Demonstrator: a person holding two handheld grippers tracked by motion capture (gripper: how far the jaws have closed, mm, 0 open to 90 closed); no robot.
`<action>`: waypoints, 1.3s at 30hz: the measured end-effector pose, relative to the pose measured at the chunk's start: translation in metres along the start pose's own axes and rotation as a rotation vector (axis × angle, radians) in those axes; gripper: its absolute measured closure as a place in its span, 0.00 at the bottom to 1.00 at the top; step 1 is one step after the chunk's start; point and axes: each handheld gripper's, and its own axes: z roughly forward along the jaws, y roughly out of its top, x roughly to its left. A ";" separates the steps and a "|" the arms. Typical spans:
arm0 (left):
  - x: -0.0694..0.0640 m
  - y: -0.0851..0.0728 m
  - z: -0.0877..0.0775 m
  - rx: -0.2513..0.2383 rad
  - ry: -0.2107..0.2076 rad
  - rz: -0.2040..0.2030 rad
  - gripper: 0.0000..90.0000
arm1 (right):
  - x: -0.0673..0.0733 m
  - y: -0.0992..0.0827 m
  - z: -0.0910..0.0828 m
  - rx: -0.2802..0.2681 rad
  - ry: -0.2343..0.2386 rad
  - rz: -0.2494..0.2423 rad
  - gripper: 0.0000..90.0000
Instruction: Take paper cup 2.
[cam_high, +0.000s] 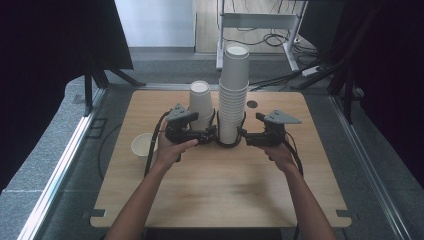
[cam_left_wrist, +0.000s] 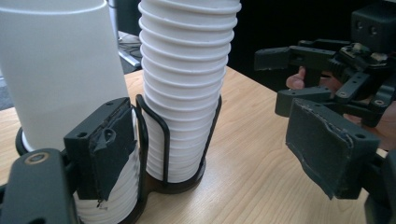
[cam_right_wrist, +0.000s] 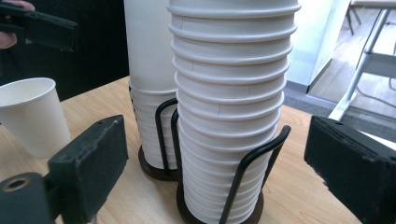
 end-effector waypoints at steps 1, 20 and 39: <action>0.000 0.001 0.000 -0.003 0.001 0.000 0.18 | 0.000 0.001 0.000 -0.001 0.001 0.000 0.06; 0.009 0.030 0.006 -0.048 0.015 -0.025 0.17 | -0.010 0.029 0.013 -0.002 -0.006 0.007 0.01; 0.010 0.069 0.021 -0.097 -0.002 0.013 0.17 | -0.014 0.067 0.033 -0.043 0.018 0.023 0.00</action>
